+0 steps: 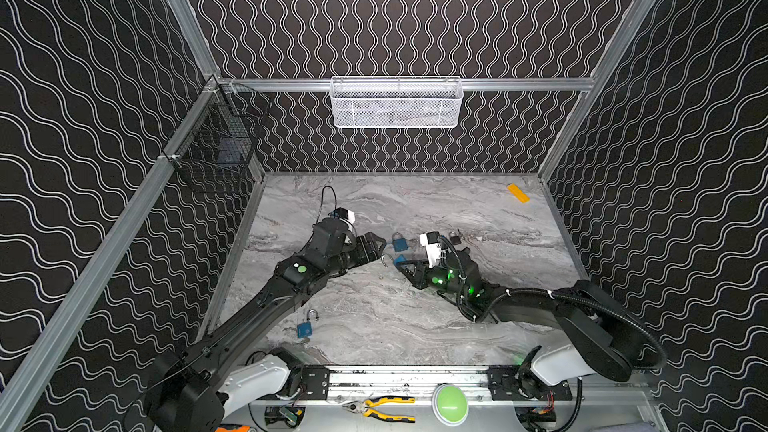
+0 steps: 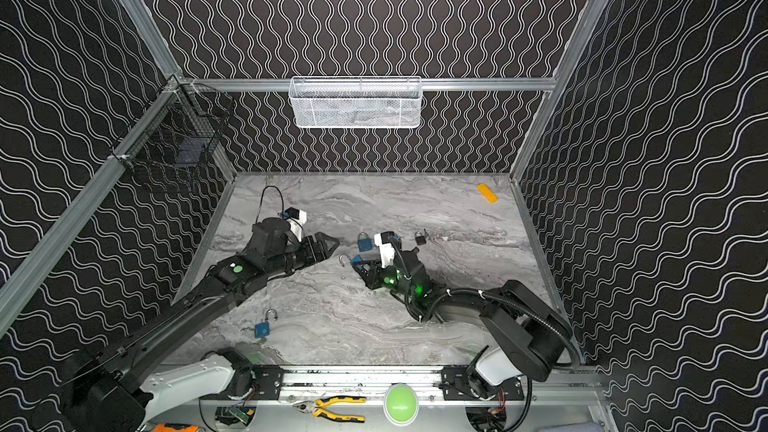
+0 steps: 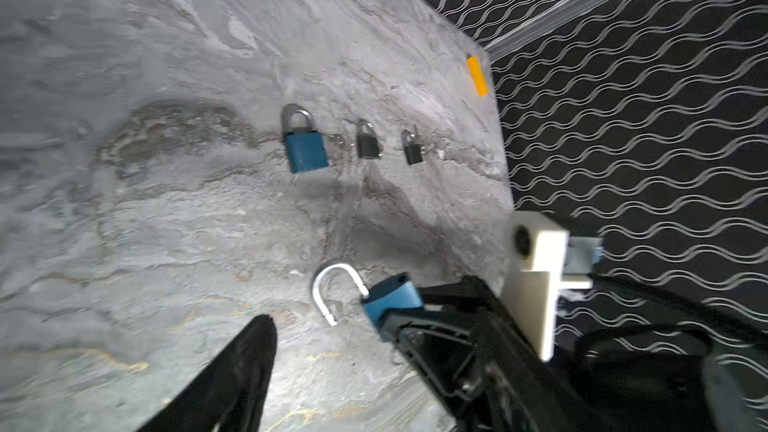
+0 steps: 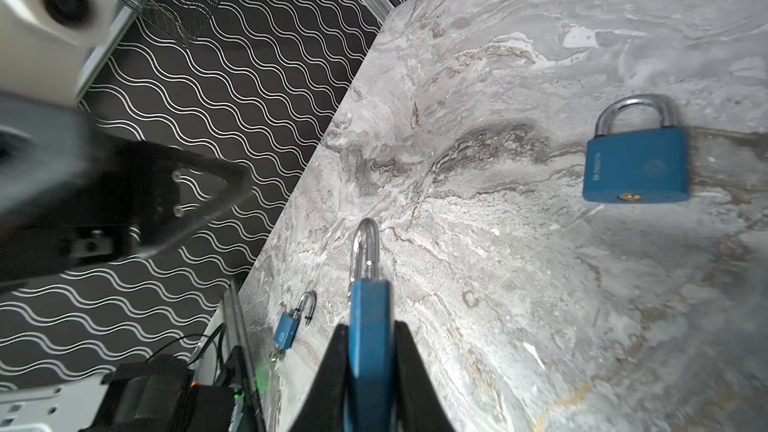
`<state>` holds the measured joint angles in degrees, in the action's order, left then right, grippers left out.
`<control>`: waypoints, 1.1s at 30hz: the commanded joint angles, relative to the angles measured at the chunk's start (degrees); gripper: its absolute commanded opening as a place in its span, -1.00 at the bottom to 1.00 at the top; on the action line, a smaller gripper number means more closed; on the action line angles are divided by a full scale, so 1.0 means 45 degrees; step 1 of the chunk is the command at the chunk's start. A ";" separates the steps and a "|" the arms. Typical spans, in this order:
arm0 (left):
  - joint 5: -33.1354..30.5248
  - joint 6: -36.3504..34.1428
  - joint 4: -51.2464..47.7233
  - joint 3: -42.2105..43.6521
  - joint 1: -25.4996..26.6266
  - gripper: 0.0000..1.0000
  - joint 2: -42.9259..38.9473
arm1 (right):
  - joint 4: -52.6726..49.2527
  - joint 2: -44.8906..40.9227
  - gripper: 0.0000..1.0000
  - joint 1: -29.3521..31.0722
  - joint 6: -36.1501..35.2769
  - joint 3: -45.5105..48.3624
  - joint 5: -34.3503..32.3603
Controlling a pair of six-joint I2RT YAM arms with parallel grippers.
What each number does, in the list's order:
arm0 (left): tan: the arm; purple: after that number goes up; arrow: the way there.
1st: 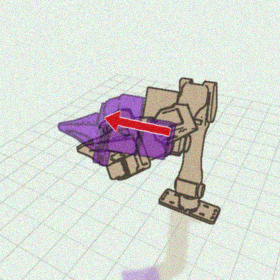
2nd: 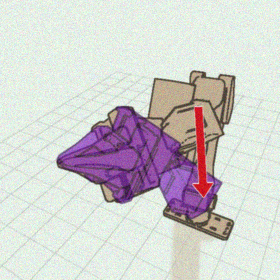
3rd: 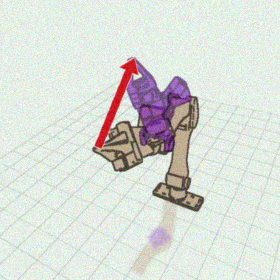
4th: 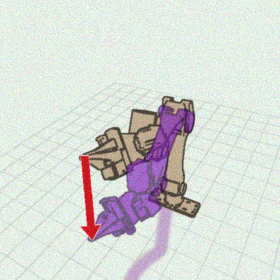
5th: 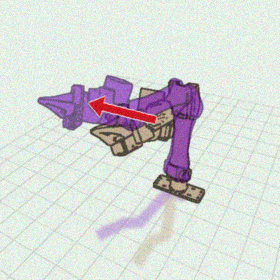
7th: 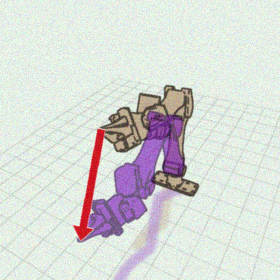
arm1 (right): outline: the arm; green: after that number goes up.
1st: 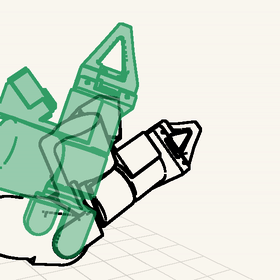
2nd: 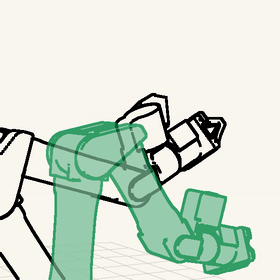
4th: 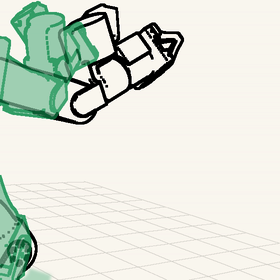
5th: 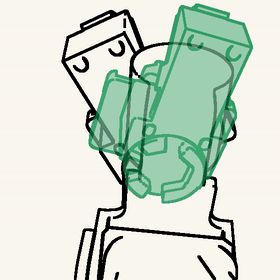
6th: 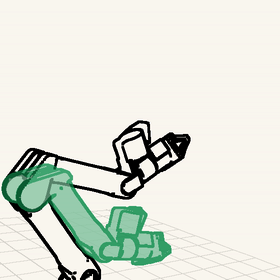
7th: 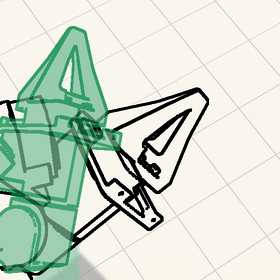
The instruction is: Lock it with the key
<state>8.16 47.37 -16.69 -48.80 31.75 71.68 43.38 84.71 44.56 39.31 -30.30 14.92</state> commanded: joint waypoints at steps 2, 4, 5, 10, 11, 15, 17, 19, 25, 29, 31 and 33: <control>-0.0003 -0.0743 -0.0865 0.0445 -0.0178 0.52 0.0210 | -0.0408 -0.0654 -1.00 -0.0289 0.0558 0.0053 0.0977; 0.0248 -0.0563 -0.0539 0.0735 -0.0186 0.49 0.0360 | -0.0601 -0.0912 -1.00 -0.0326 0.0625 0.0026 0.0932; 0.0341 -0.0455 -0.0339 0.0883 -0.0196 0.48 0.0415 | -0.0663 -0.1045 -1.00 -0.0365 0.0716 0.0016 0.0847; 0.0644 -0.0350 0.0056 0.1310 -0.0195 0.44 0.0705 | -0.0798 -0.1324 -1.00 -0.0505 0.0758 -0.0253 0.0969; 0.0692 -0.0332 0.0150 0.1340 -0.0194 0.44 0.0766 | -0.0912 -0.1309 -1.00 -0.0507 0.0743 -0.0399 0.1062; 0.1252 -0.0167 0.0987 0.1524 -0.0193 0.42 0.1061 | -0.0748 -0.0943 -1.00 -0.0497 0.0872 -0.0792 0.1391; 0.1436 -0.0020 0.1347 0.1538 -0.0185 0.41 0.1196 | -0.0550 -0.0718 -1.00 -0.0495 0.0990 -0.0877 0.1560; 0.1705 0.0157 0.1791 0.1580 -0.0194 0.40 0.1237 | -0.0301 -0.0568 -1.00 -0.0472 0.1143 -0.0844 0.1643; 0.1859 0.0258 0.1830 0.1439 -0.0191 0.38 0.1090 | -0.0414 -0.0172 -1.00 -0.0483 0.1032 -0.0822 0.1758; 0.2066 0.0243 0.2142 0.1361 -0.0184 0.37 0.1360 | -0.0306 -0.0118 -1.00 -0.0429 0.1040 -0.0724 0.2055; 0.2261 0.0405 0.2476 0.1350 -0.0197 0.36 0.1500 | -0.0381 -0.0069 -1.00 -0.0400 0.0992 -0.0721 0.2131; 0.2335 0.0538 0.2701 0.1323 -0.0199 0.36 0.1528 | -0.0478 0.0010 -1.00 -0.0392 0.0861 -0.0784 0.2366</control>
<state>17.28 48.62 -9.06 -42.17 30.96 78.19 38.61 84.44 42.70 43.94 -33.54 23.62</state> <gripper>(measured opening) 0.678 0.173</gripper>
